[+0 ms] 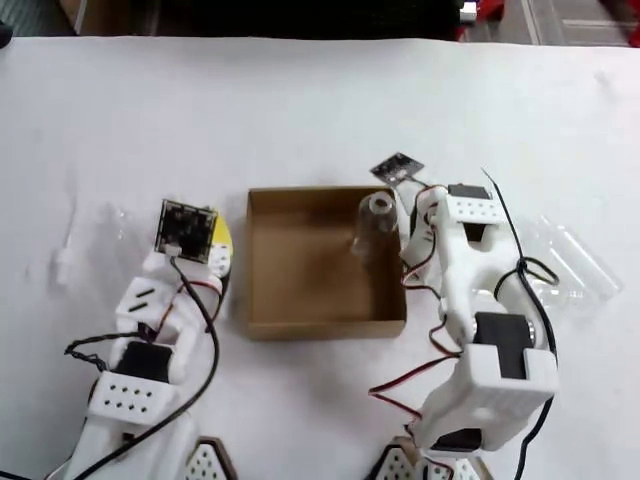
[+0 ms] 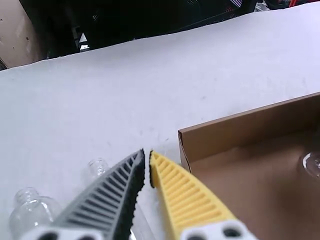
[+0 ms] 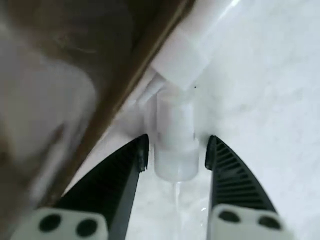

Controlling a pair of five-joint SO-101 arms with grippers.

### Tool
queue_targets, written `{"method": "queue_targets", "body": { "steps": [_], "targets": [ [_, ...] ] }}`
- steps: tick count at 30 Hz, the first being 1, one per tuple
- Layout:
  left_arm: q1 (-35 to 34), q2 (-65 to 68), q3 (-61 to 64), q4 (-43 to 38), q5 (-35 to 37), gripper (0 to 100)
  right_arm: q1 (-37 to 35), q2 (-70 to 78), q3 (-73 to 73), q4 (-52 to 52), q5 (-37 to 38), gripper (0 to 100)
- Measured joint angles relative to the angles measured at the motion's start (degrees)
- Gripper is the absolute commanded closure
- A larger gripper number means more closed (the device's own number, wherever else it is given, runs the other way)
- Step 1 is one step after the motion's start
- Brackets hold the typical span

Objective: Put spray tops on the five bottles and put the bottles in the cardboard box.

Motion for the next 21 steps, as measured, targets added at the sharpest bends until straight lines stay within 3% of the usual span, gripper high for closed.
{"method": "queue_targets", "body": {
  "steps": [13, 21],
  "targets": [
    [0.0, 0.0, 0.0, 0.0, 0.0, 97, 0.35, 0.35, 0.0, -1.32, -0.09, 98.1],
    [0.0, 0.0, 0.0, 0.0, 0.0, 97, 1.05, -4.84, -0.18, -0.7, 0.09, 98.2]
  ]
}}
